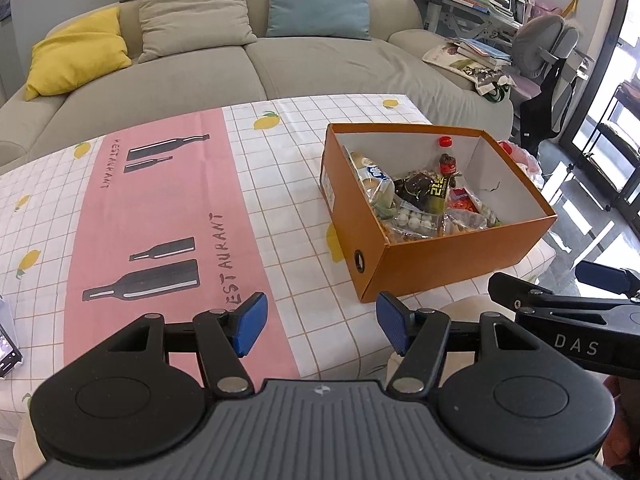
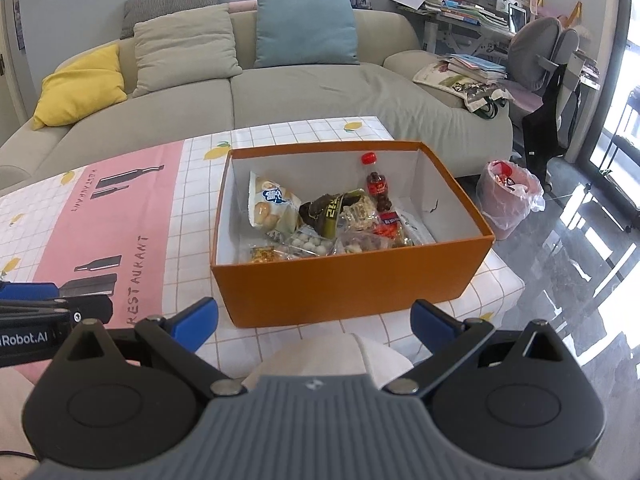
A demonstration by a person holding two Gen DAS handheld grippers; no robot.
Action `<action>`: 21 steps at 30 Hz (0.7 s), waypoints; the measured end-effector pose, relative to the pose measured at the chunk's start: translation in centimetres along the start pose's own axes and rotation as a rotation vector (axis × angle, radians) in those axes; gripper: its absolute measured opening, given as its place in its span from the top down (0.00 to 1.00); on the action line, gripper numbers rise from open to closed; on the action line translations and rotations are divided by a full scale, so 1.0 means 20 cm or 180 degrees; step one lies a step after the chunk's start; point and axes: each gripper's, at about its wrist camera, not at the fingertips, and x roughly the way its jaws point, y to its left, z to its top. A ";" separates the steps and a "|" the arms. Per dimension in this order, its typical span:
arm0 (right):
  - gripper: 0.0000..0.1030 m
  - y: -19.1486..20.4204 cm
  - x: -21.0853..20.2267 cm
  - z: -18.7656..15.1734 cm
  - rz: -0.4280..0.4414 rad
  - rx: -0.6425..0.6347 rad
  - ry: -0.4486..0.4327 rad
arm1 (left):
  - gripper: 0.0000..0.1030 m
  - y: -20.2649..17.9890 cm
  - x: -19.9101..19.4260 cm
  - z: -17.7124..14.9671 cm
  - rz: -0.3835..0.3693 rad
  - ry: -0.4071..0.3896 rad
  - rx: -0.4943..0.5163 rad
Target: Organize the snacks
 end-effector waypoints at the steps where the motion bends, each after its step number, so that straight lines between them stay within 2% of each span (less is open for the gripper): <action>1: 0.03 0.00 0.00 0.00 0.0004 0.0002 -0.0004 | 0.29 0.00 0.00 0.00 0.0002 -0.0006 0.0004; 21: 0.03 0.04 -0.02 0.00 -0.0023 -0.0085 -0.0050 | 0.29 0.00 -0.02 0.00 0.0052 -0.0072 0.0040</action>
